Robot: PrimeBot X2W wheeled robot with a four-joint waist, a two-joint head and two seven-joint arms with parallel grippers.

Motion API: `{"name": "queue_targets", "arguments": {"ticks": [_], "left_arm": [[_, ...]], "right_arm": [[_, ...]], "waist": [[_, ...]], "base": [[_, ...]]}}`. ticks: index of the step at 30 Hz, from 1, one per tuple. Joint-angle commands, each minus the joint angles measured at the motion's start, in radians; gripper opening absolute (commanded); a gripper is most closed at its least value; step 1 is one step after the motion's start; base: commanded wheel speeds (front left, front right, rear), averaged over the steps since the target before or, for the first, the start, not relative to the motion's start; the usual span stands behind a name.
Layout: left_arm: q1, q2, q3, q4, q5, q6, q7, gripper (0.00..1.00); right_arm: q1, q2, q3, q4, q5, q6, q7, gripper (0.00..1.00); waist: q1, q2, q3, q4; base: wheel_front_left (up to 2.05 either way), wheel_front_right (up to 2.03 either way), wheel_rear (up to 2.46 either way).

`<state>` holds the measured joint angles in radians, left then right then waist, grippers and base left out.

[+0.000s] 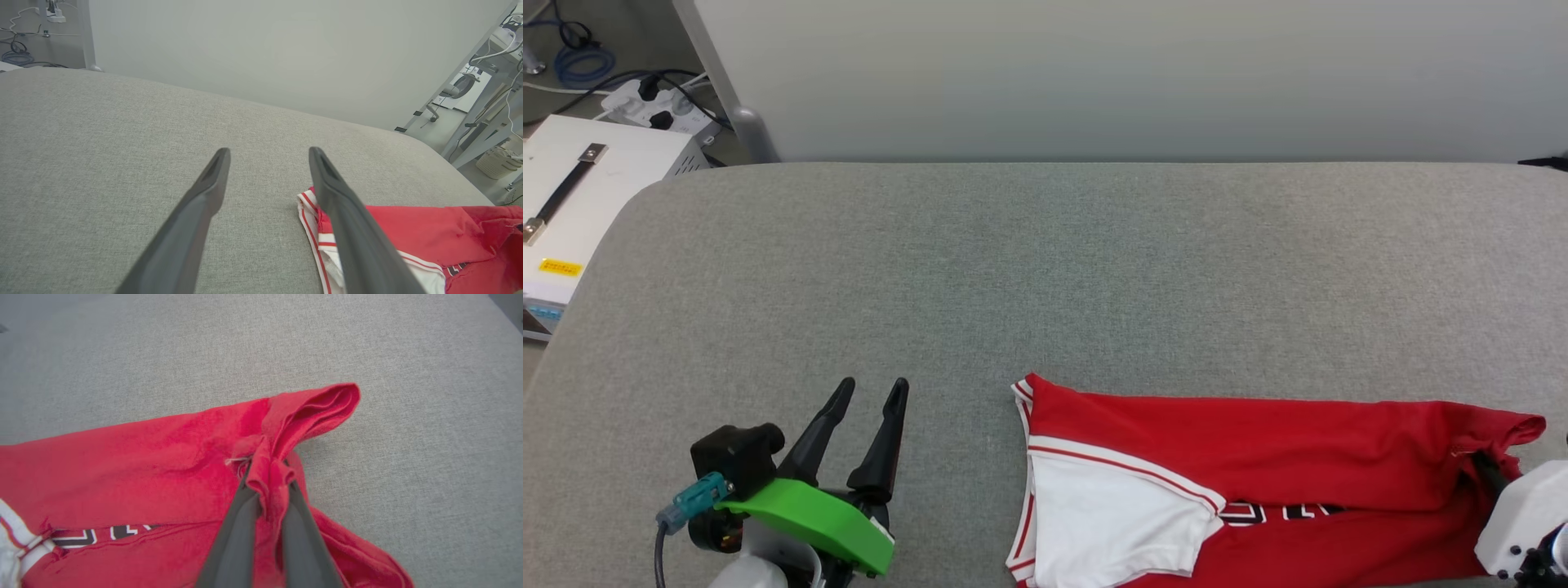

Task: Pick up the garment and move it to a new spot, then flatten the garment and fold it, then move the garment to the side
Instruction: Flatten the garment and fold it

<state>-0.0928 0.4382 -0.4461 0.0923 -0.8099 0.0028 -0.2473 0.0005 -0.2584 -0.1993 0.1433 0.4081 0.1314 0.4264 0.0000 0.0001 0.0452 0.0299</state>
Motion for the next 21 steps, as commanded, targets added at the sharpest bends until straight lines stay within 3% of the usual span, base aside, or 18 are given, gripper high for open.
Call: {"name": "queue_targets", "arguments": {"ticks": [1, 10, 17, 21], "left_arm": [[0.011, -0.008, 0.007, -0.003, 0.023, -0.005, -0.009, 1.0], [0.047, -0.07, 0.082, -0.013, 0.117, -0.032, -0.014, 1.0], [0.055, -0.098, 0.11, 0.006, 0.145, -0.06, -0.014, 1.0], [0.052, -0.11, 0.124, 0.016, 0.156, -0.073, -0.014, 1.0]], "right_arm": [[0.016, 0.014, 0.011, -0.032, 0.007, -0.001, 0.014, 0.0], [0.064, 0.136, 0.113, -0.229, 0.042, -0.001, 0.116, 0.0], [0.041, 0.199, 0.211, -0.266, 0.076, -0.001, 0.156, 0.0], [0.029, 0.207, 0.27, -0.247, 0.151, -0.001, 0.15, 0.0]], "waist": [[0.0, -0.0001, -0.006, 0.007], [0.0, -0.0001, -0.022, 0.06], [0.0, -0.0001, -0.02, 0.094], [0.0, -0.0001, -0.015, 0.111]], "base": [[0.0, 0.0, 0.0], [0.0, 0.0, 0.0], [0.0, 0.0, 0.0], [0.0, 0.0, 0.0]]}}
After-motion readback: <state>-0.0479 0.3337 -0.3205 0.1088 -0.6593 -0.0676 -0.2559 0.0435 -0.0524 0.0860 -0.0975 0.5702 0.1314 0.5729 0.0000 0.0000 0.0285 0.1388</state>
